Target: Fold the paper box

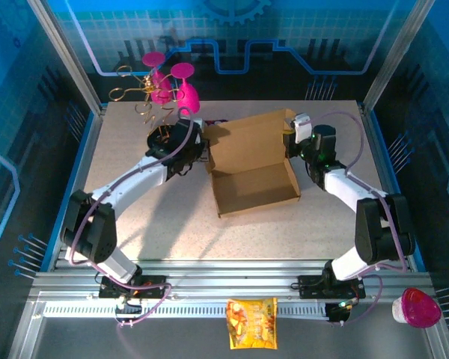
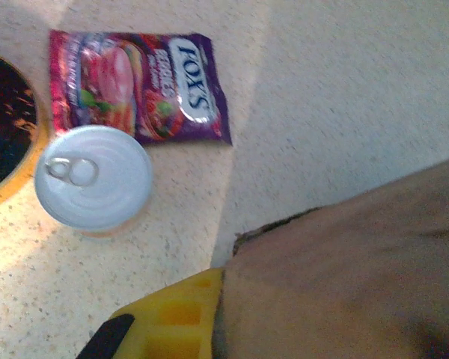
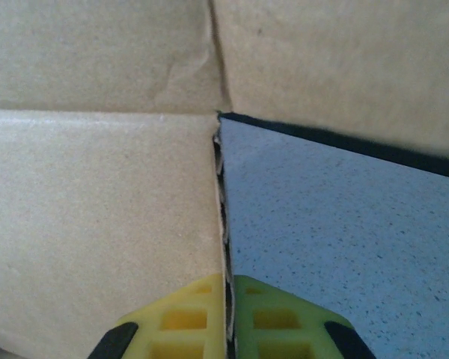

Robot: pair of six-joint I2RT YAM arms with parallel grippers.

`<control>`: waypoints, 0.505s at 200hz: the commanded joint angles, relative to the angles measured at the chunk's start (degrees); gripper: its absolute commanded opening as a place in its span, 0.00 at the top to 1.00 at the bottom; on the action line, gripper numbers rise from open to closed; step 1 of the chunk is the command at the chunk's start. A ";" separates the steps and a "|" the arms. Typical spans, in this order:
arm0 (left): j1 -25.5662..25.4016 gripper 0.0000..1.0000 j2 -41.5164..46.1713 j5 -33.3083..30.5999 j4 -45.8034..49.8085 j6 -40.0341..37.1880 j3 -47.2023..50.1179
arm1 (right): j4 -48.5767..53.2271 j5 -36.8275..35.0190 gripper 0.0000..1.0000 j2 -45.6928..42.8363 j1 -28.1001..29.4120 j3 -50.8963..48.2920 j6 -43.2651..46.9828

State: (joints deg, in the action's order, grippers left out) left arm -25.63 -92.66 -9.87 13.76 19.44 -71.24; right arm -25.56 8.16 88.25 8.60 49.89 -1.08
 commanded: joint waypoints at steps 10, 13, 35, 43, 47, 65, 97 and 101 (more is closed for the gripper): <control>-2.08 1.00 -5.18 -5.93 -4.41 5.11 -6.90 | -14.05 -8.01 1.00 2.35 4.12 -2.37 -8.53; -2.18 1.00 -5.56 -6.11 -5.20 5.20 -6.85 | -14.53 -8.61 1.00 2.51 4.28 -2.51 -8.78; -3.29 1.00 -6.71 -7.98 -15.21 3.04 -3.27 | -18.63 -11.24 1.00 4.13 5.46 -3.94 -10.09; -3.61 1.00 -6.65 -8.15 -20.42 1.69 -0.91 | -19.90 -11.97 1.00 4.73 5.54 -4.38 -10.88; -3.69 1.00 -6.58 -8.26 -22.91 1.16 0.28 | -20.60 -12.11 1.00 5.07 5.54 -4.65 -11.36; -3.97 1.00 -6.57 -8.22 -31.03 -0.22 4.50 | -21.88 -12.00 0.98 6.46 5.65 -5.20 -13.09; -4.60 1.00 -6.28 -6.71 -39.21 -0.92 10.94 | -23.67 -14.09 0.91 7.46 6.07 -7.37 -17.18; -4.81 1.00 -6.11 -6.81 -39.95 -1.05 11.82 | -23.97 -14.30 0.91 7.46 6.08 -7.75 -17.76</control>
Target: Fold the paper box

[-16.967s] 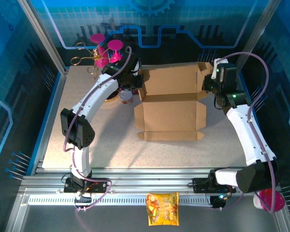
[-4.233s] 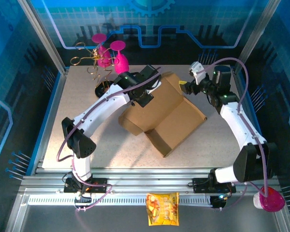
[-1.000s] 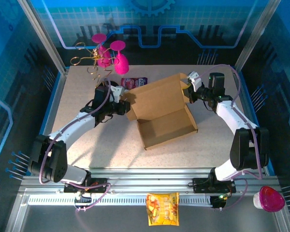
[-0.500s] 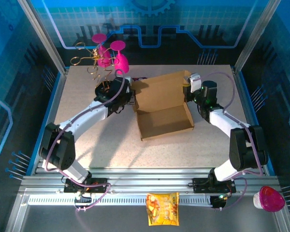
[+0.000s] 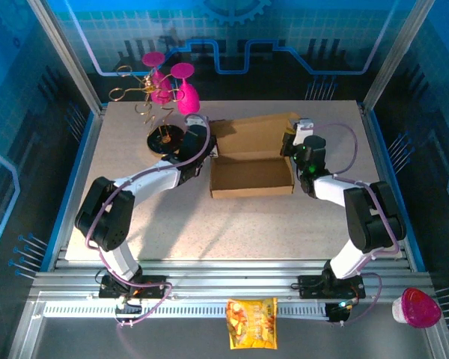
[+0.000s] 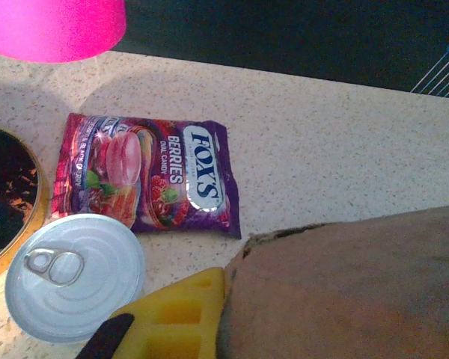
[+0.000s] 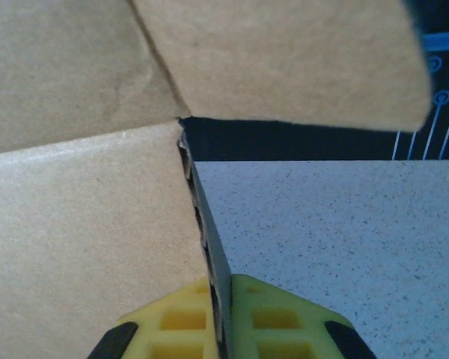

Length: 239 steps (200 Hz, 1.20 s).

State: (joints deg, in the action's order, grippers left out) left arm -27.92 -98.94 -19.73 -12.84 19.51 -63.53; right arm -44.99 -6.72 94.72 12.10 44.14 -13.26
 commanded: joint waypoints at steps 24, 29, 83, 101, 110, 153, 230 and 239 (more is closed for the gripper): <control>-3.84 1.00 1.48 1.53 -18.54 -1.84 9.13 | -4.58 -0.72 0.87 0.32 3.44 -3.23 -6.96; -4.10 1.00 1.63 1.34 -19.35 -1.84 9.89 | -4.70 -0.98 0.87 0.22 3.61 -3.54 -7.16; -7.62 1.00 2.03 -1.67 -21.00 -4.98 12.87 | -2.45 -2.27 0.80 -2.46 4.07 -6.39 -8.64; -8.89 1.00 2.17 -3.22 -20.00 -6.17 13.41 | -0.45 -3.04 0.75 -4.78 3.99 -7.82 -9.39; -9.60 1.00 2.17 -4.12 -19.77 -6.81 13.79 | 1.03 -3.47 0.74 -5.96 3.99 -8.48 -10.15; -12.13 1.00 1.82 -8.67 -19.15 -7.78 15.12 | 4.85 -4.43 0.63 -10.54 3.79 -11.21 -10.96; -14.39 1.00 0.91 -12.26 -17.42 -9.66 14.12 | 31.15 -10.48 0.31 -31.86 3.18 -12.04 -19.23; -14.85 1.00 0.44 -12.92 -17.45 -9.91 13.90 | 32.96 -10.42 0.29 -34.22 3.11 -13.11 -20.68</control>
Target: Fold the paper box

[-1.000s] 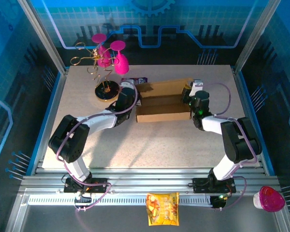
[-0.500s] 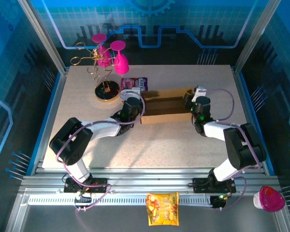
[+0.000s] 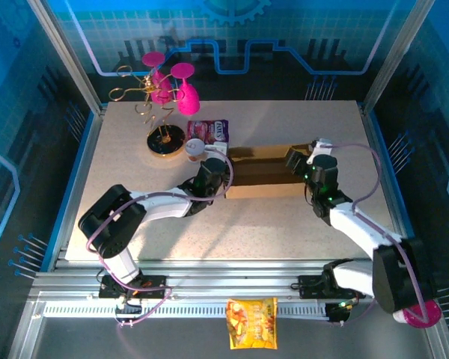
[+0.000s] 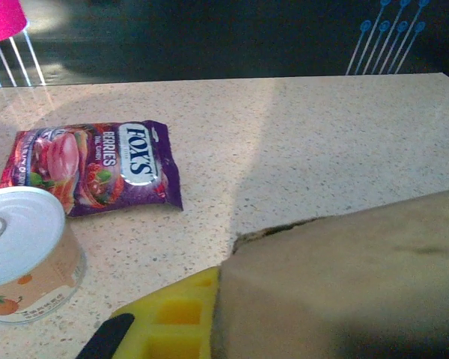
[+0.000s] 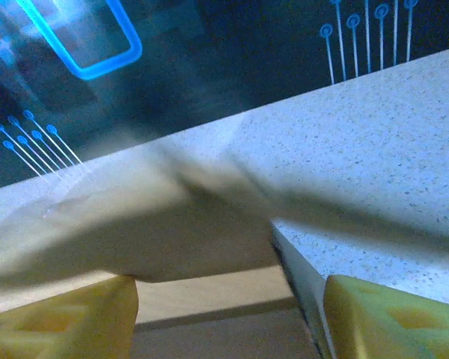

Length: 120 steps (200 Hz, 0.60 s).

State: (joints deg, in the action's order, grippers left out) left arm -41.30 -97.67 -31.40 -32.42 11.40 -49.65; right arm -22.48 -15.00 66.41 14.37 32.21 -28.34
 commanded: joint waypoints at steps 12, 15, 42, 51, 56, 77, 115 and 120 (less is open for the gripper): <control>-1.99 1.00 -1.36 -1.81 2.27 -1.99 -0.30 | 12.58 -1.35 0.28 -8.54 0.66 -2.25 -7.16; -2.06 1.00 -1.46 -1.94 2.27 -2.06 -0.34 | 13.12 -1.20 0.28 -9.02 0.66 -2.46 -7.51; -3.19 1.00 -2.17 -3.26 2.96 -2.76 -1.22 | 19.02 -1.10 0.27 -13.88 0.49 -2.55 -11.73; -3.58 1.00 -2.32 -3.71 3.22 -3.19 -1.56 | 21.26 -0.92 0.28 -15.82 0.59 -2.03 -13.46; -3.75 1.00 -2.47 -3.92 3.52 -3.22 -1.64 | 23.11 -0.95 0.28 -16.83 0.65 -1.34 -14.81; -4.21 1.00 -2.86 -4.65 3.68 -2.90 -1.77 | 31.66 -0.83 0.29 -20.90 1.61 2.27 -21.63; -5.06 1.00 -3.47 -5.88 4.12 -2.73 -2.37 | 46.61 -0.69 0.30 -22.88 7.05 10.95 -36.37; -5.10 1.00 -3.58 -5.95 4.20 -2.82 -2.54 | 47.12 -1.02 0.29 -22.75 8.07 11.73 -38.23</control>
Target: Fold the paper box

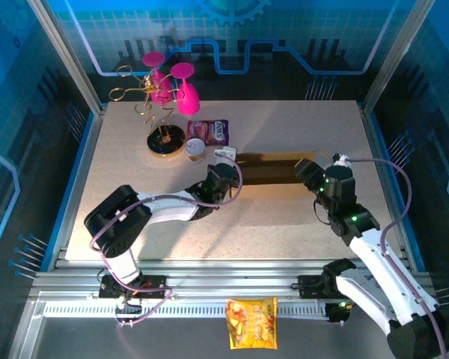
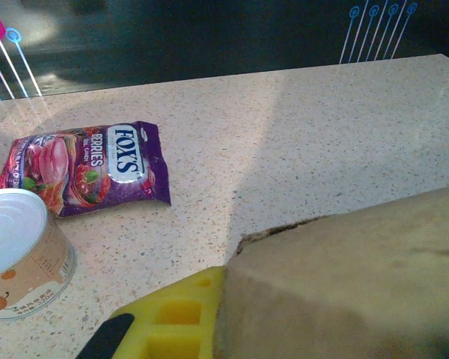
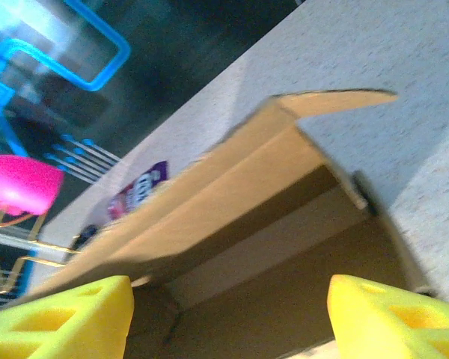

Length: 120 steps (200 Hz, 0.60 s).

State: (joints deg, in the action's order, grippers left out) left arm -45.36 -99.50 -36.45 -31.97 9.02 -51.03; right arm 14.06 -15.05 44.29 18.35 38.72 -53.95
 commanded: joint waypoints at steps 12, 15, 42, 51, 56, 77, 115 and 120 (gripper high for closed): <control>-1.13 1.00 -1.86 -1.06 3.67 -0.57 -1.48 | 11.43 -2.28 0.28 0.00 6.30 6.69 -18.41; -1.14 1.00 -1.94 -1.08 3.67 -0.53 -1.49 | 11.09 -2.46 0.28 0.29 6.72 6.87 -19.76; -1.31 1.00 -1.93 -1.35 3.78 -0.70 -1.64 | 7.30 -2.88 0.28 5.81 8.19 8.37 -31.80; -1.35 1.00 -1.90 -1.45 3.84 -0.82 -1.62 | 4.34 -2.88 0.28 8.09 8.21 8.83 -33.87; -1.31 1.00 -1.86 -1.51 3.84 -0.84 -1.62 | 3.23 -2.88 0.28 9.39 8.28 9.24 -34.90; -1.32 1.00 -1.82 -1.61 3.88 -0.84 -1.54 | -0.55 -2.41 0.29 14.98 8.28 11.31 -38.73; -1.34 1.00 -1.75 -1.79 3.93 -1.01 -1.60 | -3.52 -2.57 0.30 21.53 8.22 15.49 -41.06; -1.35 1.00 -1.78 -1.79 3.97 -0.93 -1.54 | -3.67 -2.53 0.30 22.12 8.28 15.75 -41.12</control>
State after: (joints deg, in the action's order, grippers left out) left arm -46.15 -100.16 -37.76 -31.35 8.84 -51.99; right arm 14.04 -16.08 64.71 25.87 50.46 -91.02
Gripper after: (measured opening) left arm 0.068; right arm 0.703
